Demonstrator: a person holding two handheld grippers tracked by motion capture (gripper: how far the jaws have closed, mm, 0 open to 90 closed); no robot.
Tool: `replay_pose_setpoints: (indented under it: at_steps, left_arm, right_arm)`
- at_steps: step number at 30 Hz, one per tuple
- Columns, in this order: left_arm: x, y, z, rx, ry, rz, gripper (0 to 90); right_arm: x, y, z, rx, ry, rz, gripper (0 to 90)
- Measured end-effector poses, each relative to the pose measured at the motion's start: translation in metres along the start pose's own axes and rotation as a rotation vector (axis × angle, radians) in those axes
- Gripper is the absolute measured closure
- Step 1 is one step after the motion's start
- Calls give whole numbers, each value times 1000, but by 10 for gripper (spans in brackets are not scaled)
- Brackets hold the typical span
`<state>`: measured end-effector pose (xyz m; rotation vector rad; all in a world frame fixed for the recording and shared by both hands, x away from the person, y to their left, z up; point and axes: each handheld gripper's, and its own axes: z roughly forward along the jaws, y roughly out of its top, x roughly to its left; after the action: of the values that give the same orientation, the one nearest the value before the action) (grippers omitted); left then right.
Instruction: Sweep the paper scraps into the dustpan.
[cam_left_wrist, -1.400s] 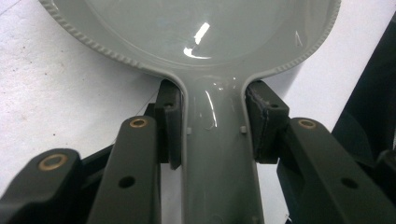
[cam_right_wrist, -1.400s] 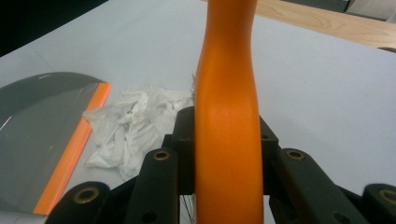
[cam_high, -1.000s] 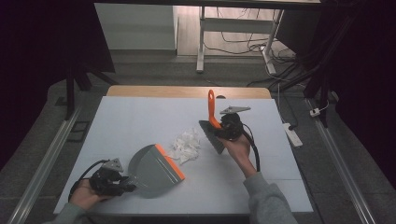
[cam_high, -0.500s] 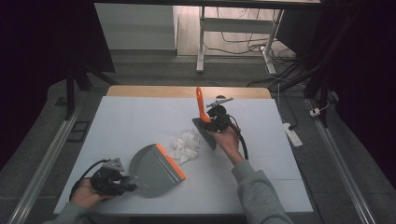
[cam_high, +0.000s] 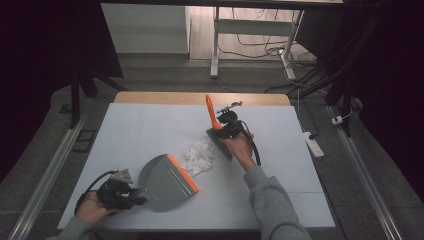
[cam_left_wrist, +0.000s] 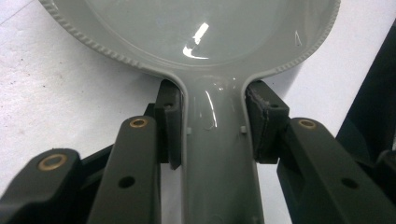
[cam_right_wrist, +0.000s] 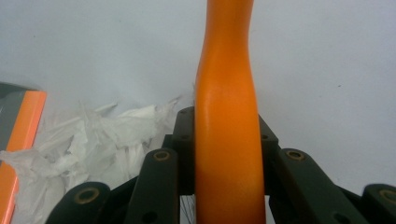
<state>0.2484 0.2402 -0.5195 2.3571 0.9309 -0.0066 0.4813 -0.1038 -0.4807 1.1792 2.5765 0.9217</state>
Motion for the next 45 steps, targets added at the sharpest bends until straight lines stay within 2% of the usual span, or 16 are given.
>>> replay_pose_setpoints:
  at_steps: [6, 11, 15, 17, 22, 25, 27, 29, 31, 35, 39, 45]
  left_arm:
    - [-1, 1, 0, 1, 2, 2, 618]
    - [0, 1, 1, 3, 1, 4, 618]
    - [-1, 2, 1, 2, 2, 2, 618]
    - [-1, 2, 1, 3, 2, 5, 618]
    - [-1, 3, 1, 1, 2, 1, 618]
    - [-1, 3, 1, 3, 4, 3, 618]
    - [-1, 3, 1, 3, 3, 4, 618]
    - [-1, 3, 1, 3, 2, 4, 618]
    - [-1, 3, 2, 1, 3, 0, 618]
    - [-1, 3, 2, 4, 5, 4, 618]
    - [-1, 3, 2, 2, 3, 1, 618]
    - [-1, 3, 2, 2, 4, 3, 618]
  right_arm:
    - [4, -2, 7, 28, 7, -4, 705]
    - [13, 0, 11, 44, 21, -19, 706]
    - [28, 0, 16, 60, 60, -60, 706]
    - [34, 0, 16, 64, 85, -66, 706]
    - [49, -3, 16, 82, 115, -101, 706]
    - [57, -6, 14, 88, 164, -123, 706]
    - [60, -7, 9, 73, 184, -132, 705]
    - [58, -6, 0, 36, 195, -128, 706]
    - [52, -3, -10, -9, 192, -115, 706]
    - [38, 1, -21, -51, 141, -89, 705]
    - [28, 3, -18, -34, 73, -89, 705]
    - [20, 4, -1, 11, 33, -71, 705]
